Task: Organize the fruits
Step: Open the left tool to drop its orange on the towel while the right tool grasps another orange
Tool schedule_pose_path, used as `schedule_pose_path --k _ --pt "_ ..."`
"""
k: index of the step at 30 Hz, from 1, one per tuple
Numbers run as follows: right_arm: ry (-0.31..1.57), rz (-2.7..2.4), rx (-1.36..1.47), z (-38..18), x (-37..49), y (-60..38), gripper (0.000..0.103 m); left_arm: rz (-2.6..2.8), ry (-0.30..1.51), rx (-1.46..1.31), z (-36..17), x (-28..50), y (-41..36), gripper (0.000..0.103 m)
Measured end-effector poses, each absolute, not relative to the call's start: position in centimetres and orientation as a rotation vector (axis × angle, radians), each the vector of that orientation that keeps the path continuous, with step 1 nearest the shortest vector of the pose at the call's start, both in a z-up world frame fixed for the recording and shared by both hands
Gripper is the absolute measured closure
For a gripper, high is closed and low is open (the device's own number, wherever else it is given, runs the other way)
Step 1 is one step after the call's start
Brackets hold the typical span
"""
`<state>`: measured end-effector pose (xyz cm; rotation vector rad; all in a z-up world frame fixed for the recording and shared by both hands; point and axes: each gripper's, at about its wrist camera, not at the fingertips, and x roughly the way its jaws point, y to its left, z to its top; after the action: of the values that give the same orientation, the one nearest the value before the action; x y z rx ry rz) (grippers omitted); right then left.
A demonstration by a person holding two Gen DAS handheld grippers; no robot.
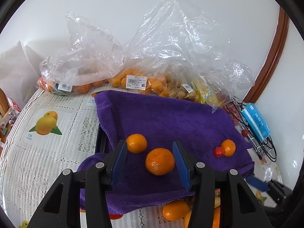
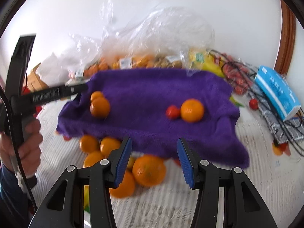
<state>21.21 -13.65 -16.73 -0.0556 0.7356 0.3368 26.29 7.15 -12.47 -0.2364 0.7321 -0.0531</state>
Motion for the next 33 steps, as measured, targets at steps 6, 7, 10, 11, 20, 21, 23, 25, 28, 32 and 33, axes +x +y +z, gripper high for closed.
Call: schedule_pose_path --k 6,7,10,11,20,21,23,25,28,32,33 --pt "0.829 0.349 -0.033 -18.8 21.0 -14.0 0.058 -0.058 0.699 -0.233 -11.5 25.6 7.1 0.055" --pt "0.836 0.355 -0.021 -18.9 21.0 -14.3 0.058 -0.058 0.695 -0.236 -11.4 25.6 7.2 0.054" --pt "0.868 0.377 0.04 -19.3 21.5 -14.9 0.057 -0.074 0.697 -0.265 -11.1 25.5 7.5 0.054" --pt "0.876 0.384 0.058 -19.4 21.7 -15.0 0.056 -0.077 0.696 -0.271 -11.1 25.4 7.6 0.054" --pt "0.929 0.384 0.107 -20.3 22.8 -15.2 0.06 -0.088 0.692 -0.279 -10.8 25.1 7.6 0.054" --pt "0.92 0.366 0.095 -20.2 22.7 -15.3 0.06 -0.089 0.693 -0.279 -10.8 25.1 7.5 0.054" --pt "0.875 0.314 0.063 -19.7 22.0 -15.9 0.06 -0.096 0.701 -0.277 -10.9 25.2 7.4 0.054" --pt "0.832 0.266 0.028 -19.2 21.3 -16.6 0.06 -0.099 0.703 -0.271 -10.9 25.2 7.3 0.054" --pt "0.8 0.212 -0.018 -19.4 20.9 -17.4 0.06 -0.103 0.711 -0.25 -11.1 25.1 6.7 0.054" --pt "0.794 0.191 -0.023 -20.6 21.1 -17.5 0.06 -0.124 0.744 -0.232 -11.3 24.3 6.0 0.054" --pt "0.788 0.186 -0.042 -20.5 21.0 -17.2 0.06 -0.126 0.75 -0.226 -11.4 23.8 5.8 0.054"
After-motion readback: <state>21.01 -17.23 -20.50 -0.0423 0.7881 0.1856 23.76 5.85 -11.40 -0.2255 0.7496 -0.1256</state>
